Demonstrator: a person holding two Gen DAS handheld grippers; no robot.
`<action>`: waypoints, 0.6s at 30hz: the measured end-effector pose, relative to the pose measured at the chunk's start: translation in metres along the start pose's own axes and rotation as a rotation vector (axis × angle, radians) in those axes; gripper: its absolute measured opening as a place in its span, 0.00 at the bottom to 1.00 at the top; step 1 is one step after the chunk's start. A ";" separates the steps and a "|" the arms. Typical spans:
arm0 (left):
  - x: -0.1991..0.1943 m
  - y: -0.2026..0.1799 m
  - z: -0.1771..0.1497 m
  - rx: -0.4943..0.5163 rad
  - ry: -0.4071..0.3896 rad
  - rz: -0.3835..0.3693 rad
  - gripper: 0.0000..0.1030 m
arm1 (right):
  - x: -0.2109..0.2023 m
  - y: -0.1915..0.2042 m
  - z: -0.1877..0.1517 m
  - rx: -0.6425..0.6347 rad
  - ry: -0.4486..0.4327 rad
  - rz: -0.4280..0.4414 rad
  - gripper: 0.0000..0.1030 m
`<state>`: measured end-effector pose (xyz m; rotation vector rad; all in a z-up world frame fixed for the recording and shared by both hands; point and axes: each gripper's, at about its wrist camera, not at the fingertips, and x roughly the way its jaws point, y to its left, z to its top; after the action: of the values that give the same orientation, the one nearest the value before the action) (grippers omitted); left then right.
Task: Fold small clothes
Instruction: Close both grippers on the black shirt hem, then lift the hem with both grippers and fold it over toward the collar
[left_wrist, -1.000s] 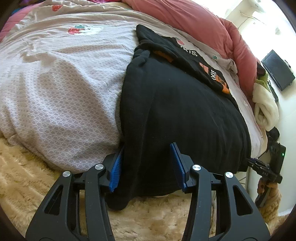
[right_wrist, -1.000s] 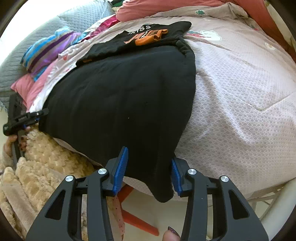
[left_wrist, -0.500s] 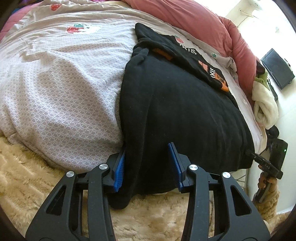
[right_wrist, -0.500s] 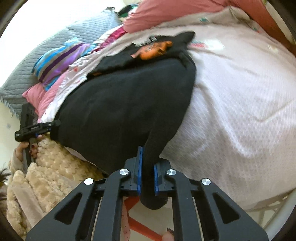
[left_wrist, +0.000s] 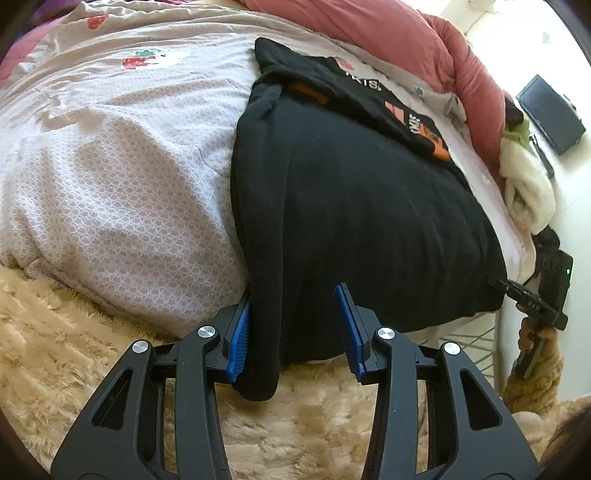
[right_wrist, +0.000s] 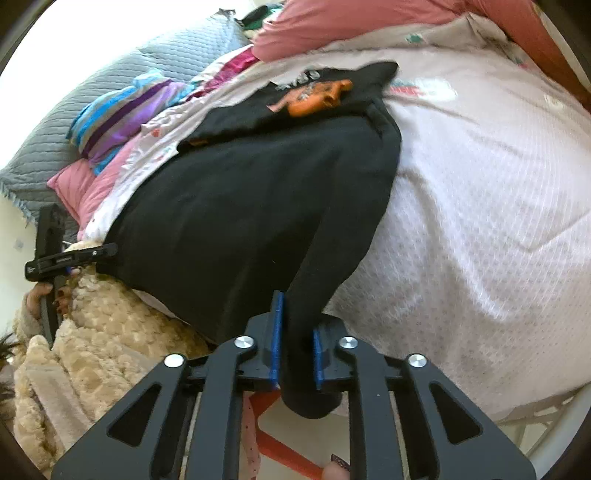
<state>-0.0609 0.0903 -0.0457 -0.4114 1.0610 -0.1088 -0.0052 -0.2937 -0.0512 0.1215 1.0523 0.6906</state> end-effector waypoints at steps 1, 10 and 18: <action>0.001 -0.001 0.000 0.007 0.003 0.007 0.33 | 0.003 -0.001 -0.001 0.003 0.007 -0.003 0.18; -0.010 0.003 0.007 -0.015 -0.044 0.022 0.04 | -0.008 0.009 0.005 -0.037 -0.065 0.038 0.08; -0.045 -0.001 0.027 -0.025 -0.159 -0.033 0.03 | -0.042 0.025 0.033 -0.073 -0.219 0.066 0.08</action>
<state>-0.0595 0.1099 0.0028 -0.4526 0.9003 -0.0911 -0.0019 -0.2906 0.0076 0.1653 0.8150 0.7564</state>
